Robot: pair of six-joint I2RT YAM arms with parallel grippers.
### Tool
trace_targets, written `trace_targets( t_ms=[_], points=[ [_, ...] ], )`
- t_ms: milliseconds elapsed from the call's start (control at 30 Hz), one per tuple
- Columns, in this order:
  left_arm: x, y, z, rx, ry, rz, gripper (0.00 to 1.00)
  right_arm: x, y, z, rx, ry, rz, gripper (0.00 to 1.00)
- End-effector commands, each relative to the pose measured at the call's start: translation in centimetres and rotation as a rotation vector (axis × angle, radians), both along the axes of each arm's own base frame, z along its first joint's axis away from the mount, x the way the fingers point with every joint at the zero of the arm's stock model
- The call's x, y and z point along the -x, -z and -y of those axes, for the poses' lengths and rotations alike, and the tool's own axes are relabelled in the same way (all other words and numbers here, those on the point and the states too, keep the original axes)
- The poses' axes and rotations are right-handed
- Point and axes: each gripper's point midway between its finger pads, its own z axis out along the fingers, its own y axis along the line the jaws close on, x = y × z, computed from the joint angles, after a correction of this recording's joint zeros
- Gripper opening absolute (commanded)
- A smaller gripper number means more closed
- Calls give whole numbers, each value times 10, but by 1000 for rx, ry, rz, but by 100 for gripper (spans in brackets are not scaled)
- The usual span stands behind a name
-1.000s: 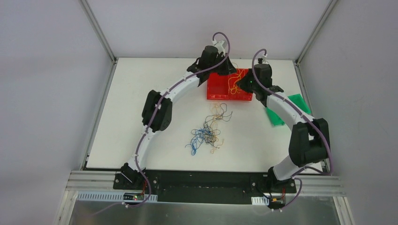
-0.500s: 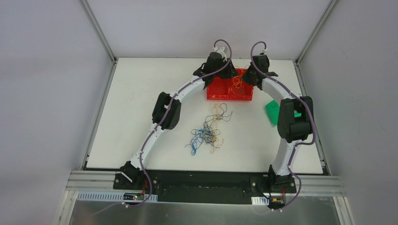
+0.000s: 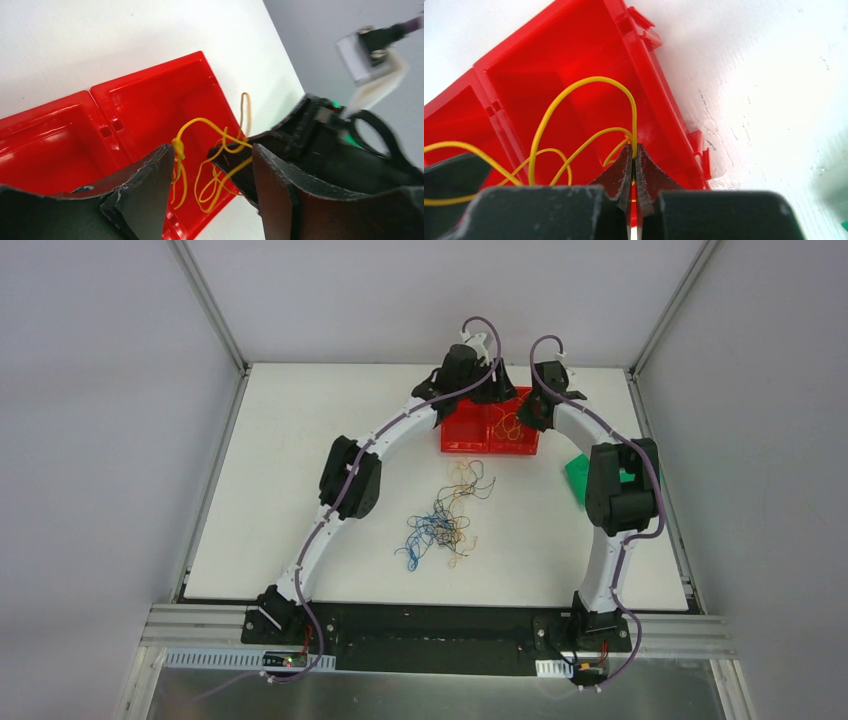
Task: Untangle the cables
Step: Place the cable in the bin.
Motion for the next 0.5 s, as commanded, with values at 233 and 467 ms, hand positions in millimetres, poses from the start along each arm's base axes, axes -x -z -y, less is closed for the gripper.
trace_targets(
  t_ms=[233, 467],
  points=[
    [22, -143, -30, 82, -2, 183, 69, -3, -14, 14, 82, 10, 10, 0],
    [36, -177, -61, 83, -24, 199, 68, -7, -13, 11, 135, -30, -18, 0]
  ],
)
